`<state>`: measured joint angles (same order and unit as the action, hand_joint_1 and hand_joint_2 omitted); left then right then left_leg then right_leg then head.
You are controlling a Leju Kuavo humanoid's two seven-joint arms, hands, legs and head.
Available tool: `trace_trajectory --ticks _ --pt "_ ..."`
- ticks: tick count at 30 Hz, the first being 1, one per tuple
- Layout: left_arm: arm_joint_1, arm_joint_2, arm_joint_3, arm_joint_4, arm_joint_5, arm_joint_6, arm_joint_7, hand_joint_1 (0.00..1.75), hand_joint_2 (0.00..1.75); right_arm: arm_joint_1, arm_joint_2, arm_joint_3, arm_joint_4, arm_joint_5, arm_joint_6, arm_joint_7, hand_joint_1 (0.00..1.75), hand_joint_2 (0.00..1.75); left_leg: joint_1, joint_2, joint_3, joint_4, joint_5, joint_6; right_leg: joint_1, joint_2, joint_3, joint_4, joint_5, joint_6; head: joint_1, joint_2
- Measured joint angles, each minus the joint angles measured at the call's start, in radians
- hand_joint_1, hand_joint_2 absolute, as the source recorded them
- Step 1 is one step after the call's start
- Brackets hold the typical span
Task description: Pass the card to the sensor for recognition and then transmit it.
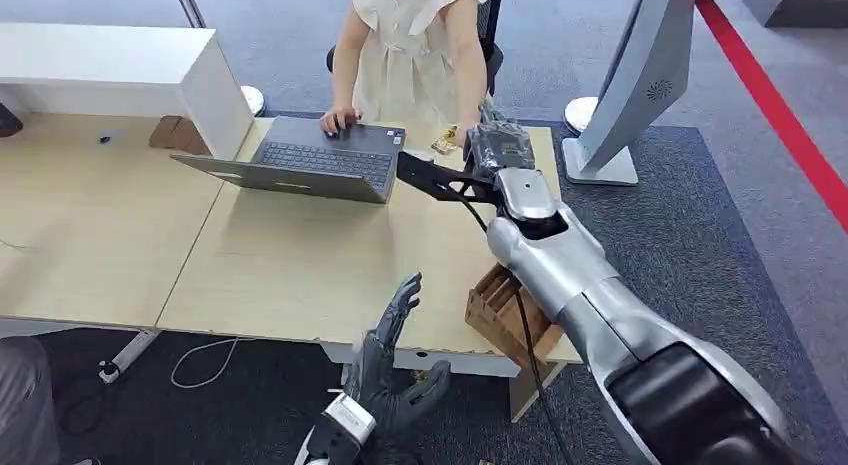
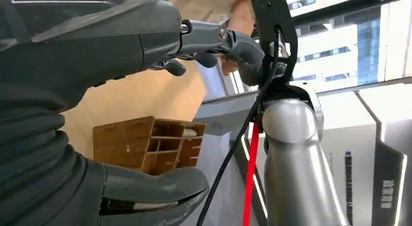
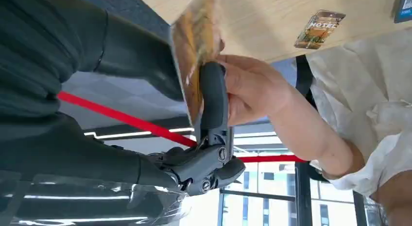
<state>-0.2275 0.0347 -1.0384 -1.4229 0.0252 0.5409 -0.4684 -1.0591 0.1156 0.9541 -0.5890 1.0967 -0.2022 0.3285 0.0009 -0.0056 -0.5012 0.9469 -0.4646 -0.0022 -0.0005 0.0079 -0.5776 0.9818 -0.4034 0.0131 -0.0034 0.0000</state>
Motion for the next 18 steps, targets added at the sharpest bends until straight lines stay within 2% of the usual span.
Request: trace_trajectory --ticks 3,8,13,18 --pt "0.001 0.003 -0.001 -0.006 -0.005 0.011 0.006 0.0 1.75 0.0 0.006 0.0 0.005 0.002 -0.007 -0.003 0.0 1.75 0.0 0.0 0.0 0.0 0.0 0.0 0.0 0.0 0.0 0.0 0.0 0.0 0.0 0.0" --pt "0.004 0.013 -0.004 -0.023 -0.018 0.036 0.021 0.0 1.75 -0.005 0.026 0.002 0.018 0.003 -0.058 -0.005 0.0 1.75 0.0 0.0 0.0 0.0 0.0 0.0 0.0 0.0 0.0 0.0 0.0 0.0 0.0 0.0" --pt "0.008 0.019 -0.004 -0.033 -0.035 0.045 0.037 0.0 1.75 -0.018 0.03 -0.015 -0.001 -0.058 -0.165 -0.033 0.0 1.75 0.0 0.0 0.0 0.0 0.0 0.0 0.0 0.0 0.0 0.0 0.0 0.0 0.0 0.0" --pt "0.013 0.023 -0.001 -0.042 -0.054 0.052 0.041 0.0 1.75 -0.008 0.026 -0.05 -0.095 -0.145 -0.278 -0.094 0.0 1.75 0.0 0.0 0.001 0.0 0.0 0.0 0.0 0.0 0.0 0.0 0.0 0.0 0.0 0.0"
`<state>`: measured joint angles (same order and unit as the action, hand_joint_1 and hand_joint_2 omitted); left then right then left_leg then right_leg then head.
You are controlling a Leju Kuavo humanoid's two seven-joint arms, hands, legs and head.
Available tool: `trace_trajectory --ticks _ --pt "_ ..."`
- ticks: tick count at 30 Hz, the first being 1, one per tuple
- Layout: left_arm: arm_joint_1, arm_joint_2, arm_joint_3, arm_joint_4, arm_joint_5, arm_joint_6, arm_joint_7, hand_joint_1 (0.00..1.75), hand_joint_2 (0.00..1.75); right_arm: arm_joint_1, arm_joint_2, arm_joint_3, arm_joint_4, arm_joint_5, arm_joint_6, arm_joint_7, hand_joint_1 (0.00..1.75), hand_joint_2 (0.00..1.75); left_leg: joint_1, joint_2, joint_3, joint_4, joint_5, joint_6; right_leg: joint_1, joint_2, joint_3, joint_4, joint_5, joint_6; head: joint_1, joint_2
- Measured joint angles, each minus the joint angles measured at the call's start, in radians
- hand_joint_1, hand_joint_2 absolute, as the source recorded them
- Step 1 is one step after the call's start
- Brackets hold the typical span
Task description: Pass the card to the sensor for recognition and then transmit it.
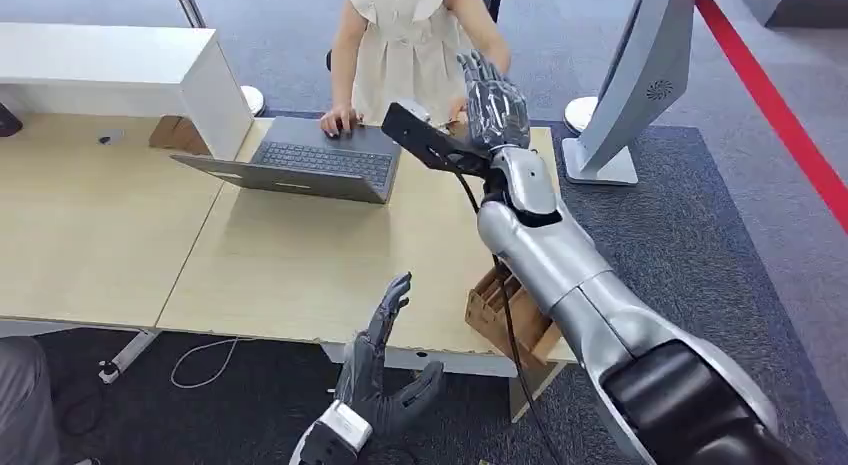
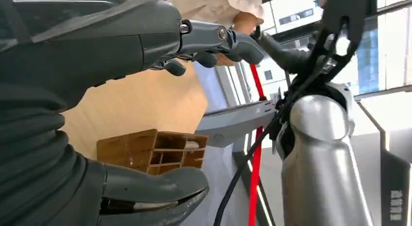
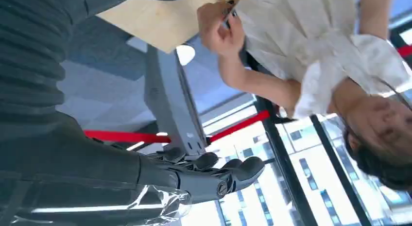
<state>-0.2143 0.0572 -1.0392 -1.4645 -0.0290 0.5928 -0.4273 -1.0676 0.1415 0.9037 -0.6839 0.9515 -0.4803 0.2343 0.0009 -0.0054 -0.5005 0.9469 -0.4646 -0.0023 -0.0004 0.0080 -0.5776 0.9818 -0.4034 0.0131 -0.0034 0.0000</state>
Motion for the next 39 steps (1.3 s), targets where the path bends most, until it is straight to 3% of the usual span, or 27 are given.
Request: trace_trajectory --ticks 7,16,21,27,31,39 --pt "0.007 0.005 0.006 -0.016 -0.021 0.016 0.018 0.0 1.75 0.059 -0.016 -0.048 -0.178 -0.13 -0.055 -0.06 0.0 1.75 0.0 0.0 0.0 0.0 0.0 0.0 0.0 0.0 0.0 0.0 0.0 0.0 0.0 0.0" --pt "0.036 0.019 0.034 -0.056 -0.073 0.052 0.042 0.0 1.75 0.215 -0.098 -0.089 -0.526 -0.361 -0.14 -0.154 0.0 1.75 0.0 0.0 0.0 0.0 0.0 0.0 0.0 0.0 0.0 -0.001 0.0 0.0 0.0 0.0" --pt "0.073 0.031 0.071 -0.095 -0.119 0.083 0.073 0.0 1.75 0.359 -0.15 -0.09 -0.732 -0.517 -0.21 -0.268 0.0 1.75 0.0 0.0 0.001 0.0 -0.001 0.0 0.0 0.0 0.0 -0.001 -0.001 0.0 0.001 0.0" --pt "0.138 0.049 0.133 -0.163 -0.183 0.086 0.117 0.0 1.75 0.587 -0.194 -0.094 -0.94 -0.671 -0.22 -0.447 0.0 1.75 0.0 0.0 0.0 0.0 -0.002 0.0 0.001 0.001 0.0 -0.001 -0.002 -0.001 0.0 0.0" --pt "0.187 0.055 0.172 -0.212 -0.22 0.087 0.137 0.0 1.75 0.724 -0.2 -0.093 -1.009 -0.687 -0.22 -0.543 0.0 1.75 0.001 0.0 0.0 -0.001 -0.002 0.0 0.001 0.0 0.0 -0.001 -0.002 -0.001 0.0 0.0" --pt "0.272 0.052 0.248 -0.269 -0.276 0.087 0.113 0.0 1.75 0.863 -0.202 -0.088 -1.031 -0.784 -0.219 -0.605 0.0 1.75 0.0 0.0 0.0 -0.001 -0.002 0.0 0.0 0.0 0.0 -0.001 -0.002 -0.001 0.0 0.0"
